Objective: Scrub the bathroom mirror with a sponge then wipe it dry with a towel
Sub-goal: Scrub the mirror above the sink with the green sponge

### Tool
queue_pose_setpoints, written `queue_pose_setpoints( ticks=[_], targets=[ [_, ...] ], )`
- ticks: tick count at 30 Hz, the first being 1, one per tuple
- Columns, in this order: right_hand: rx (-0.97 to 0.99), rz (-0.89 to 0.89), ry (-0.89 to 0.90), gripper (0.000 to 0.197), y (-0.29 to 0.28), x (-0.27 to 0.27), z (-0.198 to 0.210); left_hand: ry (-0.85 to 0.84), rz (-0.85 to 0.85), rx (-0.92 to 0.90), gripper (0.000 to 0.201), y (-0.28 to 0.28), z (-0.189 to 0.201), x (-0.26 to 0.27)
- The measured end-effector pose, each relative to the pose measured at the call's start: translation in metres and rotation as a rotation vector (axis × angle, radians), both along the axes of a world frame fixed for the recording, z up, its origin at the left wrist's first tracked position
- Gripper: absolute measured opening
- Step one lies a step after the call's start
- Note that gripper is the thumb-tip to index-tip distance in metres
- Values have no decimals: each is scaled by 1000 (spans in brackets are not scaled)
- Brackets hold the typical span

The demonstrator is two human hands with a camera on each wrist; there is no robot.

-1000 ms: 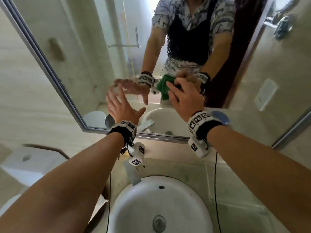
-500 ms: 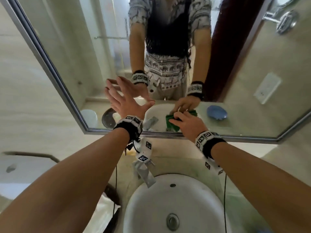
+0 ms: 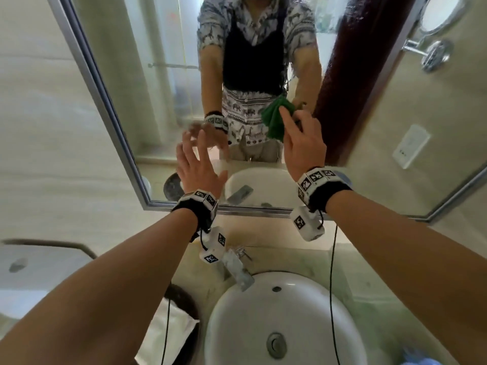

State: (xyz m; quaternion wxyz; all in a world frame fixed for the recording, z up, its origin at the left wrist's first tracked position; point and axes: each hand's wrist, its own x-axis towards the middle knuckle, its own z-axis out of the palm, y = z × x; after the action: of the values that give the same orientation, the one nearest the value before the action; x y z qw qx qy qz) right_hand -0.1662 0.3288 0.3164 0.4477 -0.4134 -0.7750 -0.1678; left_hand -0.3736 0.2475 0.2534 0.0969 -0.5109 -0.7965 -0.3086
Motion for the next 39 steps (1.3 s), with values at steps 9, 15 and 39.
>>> queue_pose_setpoints(
  ticks=[9, 15, 39],
  targets=[
    [-30, 213, -386, 50, 2, -16, -83, 521, -40, -105, 131, -7, -24, -72],
    [-174, 241, -494, 58, -5, -23, -121, 516, -25, -37, 126, 6, -34, -74],
    [-16, 277, -534, 53, -9, -89, -109, 476, -55, -43, 118, 6, -42, -79]
  ],
)
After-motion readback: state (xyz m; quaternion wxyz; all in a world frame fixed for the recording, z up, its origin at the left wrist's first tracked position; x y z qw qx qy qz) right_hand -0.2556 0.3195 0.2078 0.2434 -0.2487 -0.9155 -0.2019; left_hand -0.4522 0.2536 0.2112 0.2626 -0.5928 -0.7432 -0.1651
